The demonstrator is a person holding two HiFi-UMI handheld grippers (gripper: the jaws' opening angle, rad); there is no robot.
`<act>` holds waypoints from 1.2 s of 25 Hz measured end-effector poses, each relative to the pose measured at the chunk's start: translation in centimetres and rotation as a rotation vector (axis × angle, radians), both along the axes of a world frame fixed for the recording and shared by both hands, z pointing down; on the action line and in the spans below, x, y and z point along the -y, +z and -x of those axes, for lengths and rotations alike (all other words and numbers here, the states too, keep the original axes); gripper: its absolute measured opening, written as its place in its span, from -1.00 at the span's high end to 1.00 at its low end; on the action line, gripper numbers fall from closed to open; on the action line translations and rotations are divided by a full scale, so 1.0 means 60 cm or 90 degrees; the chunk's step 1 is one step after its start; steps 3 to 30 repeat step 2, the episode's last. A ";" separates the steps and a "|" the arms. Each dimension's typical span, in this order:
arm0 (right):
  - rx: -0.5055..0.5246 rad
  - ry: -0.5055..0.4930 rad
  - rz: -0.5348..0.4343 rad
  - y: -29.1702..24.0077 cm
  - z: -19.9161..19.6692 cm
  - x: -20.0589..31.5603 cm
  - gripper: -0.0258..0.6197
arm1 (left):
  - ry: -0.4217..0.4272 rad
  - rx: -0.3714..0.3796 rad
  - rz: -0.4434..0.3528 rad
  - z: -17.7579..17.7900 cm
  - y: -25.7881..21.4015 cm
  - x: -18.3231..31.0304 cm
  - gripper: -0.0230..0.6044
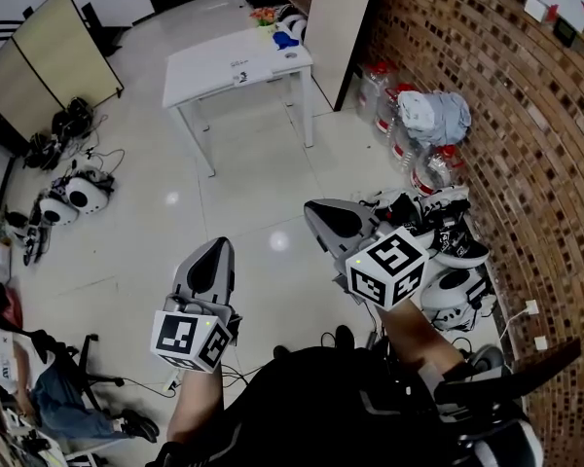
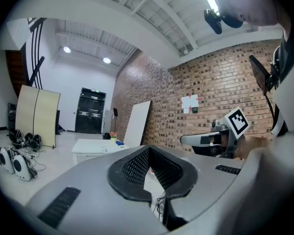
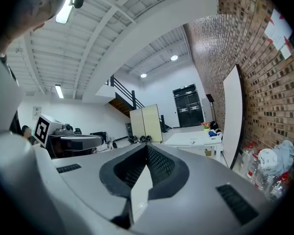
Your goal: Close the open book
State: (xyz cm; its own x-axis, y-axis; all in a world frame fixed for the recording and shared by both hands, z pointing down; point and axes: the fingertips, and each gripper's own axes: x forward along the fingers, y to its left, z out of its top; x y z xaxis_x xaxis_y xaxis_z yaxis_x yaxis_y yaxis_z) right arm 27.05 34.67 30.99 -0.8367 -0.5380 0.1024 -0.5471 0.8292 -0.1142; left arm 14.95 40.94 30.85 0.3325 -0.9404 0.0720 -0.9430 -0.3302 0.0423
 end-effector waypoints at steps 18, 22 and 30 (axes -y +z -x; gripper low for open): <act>-0.002 -0.001 0.003 0.002 0.002 0.000 0.92 | -0.004 -0.001 0.000 0.004 -0.001 0.000 0.94; -0.002 -0.001 0.003 0.002 0.002 0.000 0.92 | -0.004 -0.001 0.000 0.004 -0.001 0.000 0.94; -0.002 -0.001 0.003 0.002 0.002 0.000 0.92 | -0.004 -0.001 0.000 0.004 -0.001 0.000 0.94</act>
